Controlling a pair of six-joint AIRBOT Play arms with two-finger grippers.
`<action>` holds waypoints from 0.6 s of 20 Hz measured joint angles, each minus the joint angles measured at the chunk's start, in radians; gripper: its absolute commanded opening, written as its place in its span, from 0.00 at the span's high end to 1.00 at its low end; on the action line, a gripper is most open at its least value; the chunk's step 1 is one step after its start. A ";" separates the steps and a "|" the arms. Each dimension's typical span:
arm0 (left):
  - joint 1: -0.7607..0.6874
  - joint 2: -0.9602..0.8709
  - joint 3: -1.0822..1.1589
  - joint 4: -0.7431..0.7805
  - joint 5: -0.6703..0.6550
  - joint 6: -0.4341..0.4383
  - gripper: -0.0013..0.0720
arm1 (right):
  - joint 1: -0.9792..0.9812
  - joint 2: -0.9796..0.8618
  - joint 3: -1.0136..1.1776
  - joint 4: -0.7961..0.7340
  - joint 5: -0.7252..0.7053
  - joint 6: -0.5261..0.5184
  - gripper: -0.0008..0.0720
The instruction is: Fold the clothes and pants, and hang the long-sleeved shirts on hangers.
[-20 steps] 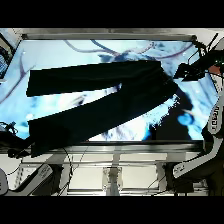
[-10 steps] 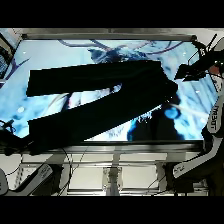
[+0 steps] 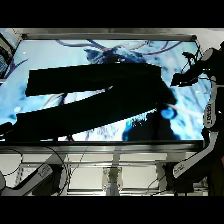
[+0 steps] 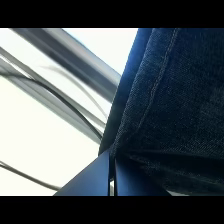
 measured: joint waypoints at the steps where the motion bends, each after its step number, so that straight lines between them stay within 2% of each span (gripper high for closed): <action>1: 0.000 -0.005 0.013 0.003 0.006 -0.001 0.94 | 0.000 -0.012 -0.009 0.007 -0.028 -0.017 0.24; 7: 0.000 -0.027 0.043 0.010 0.019 -0.013 0.94 | 0.001 -0.085 -0.053 0.074 -0.129 -0.065 0.24; 12: 0.000 -0.037 0.047 0.010 0.021 -0.024 0.94 | 0.002 -0.133 -0.061 0.150 -0.090 -0.091 0.24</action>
